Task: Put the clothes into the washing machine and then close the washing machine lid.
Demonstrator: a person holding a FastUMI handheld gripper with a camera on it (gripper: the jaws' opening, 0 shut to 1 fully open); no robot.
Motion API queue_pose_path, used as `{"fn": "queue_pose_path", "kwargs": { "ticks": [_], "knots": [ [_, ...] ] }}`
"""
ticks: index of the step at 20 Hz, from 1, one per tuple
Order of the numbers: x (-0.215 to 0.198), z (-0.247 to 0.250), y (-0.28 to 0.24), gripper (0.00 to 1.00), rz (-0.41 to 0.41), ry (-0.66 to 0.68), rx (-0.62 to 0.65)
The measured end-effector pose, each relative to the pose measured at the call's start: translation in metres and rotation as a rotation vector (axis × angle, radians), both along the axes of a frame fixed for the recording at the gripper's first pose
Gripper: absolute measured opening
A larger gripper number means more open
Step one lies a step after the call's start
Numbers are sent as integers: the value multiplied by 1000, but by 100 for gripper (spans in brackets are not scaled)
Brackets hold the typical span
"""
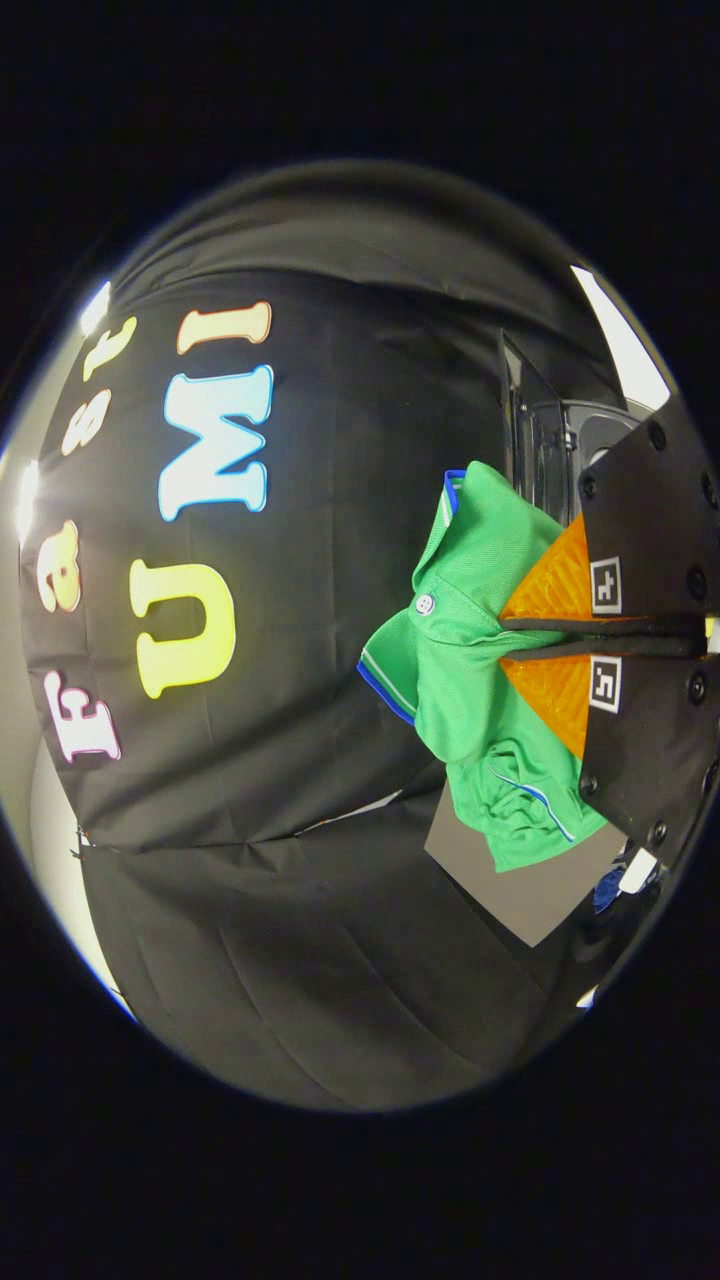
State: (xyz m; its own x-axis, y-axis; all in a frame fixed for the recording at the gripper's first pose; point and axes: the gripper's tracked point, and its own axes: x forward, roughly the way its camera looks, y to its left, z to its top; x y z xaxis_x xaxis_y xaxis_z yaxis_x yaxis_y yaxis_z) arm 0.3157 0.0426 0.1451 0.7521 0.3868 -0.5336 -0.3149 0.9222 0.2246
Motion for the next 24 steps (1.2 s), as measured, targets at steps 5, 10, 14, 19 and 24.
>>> {"fn": "queue_pose_path", "kwargs": {
  "ticks": [5, 10, 14, 19, 24],
  "knots": [
    [1, -7, -53, 1, -39, 1, 24],
    [0, -17, -107, 1, -87, 8, 56],
    [-4, -26, -136, 1, -103, 20, 71],
    [-12, -46, -149, 1, -99, 27, 50],
    [-18, -79, -136, 1, -64, 45, 14]
  ]
}}
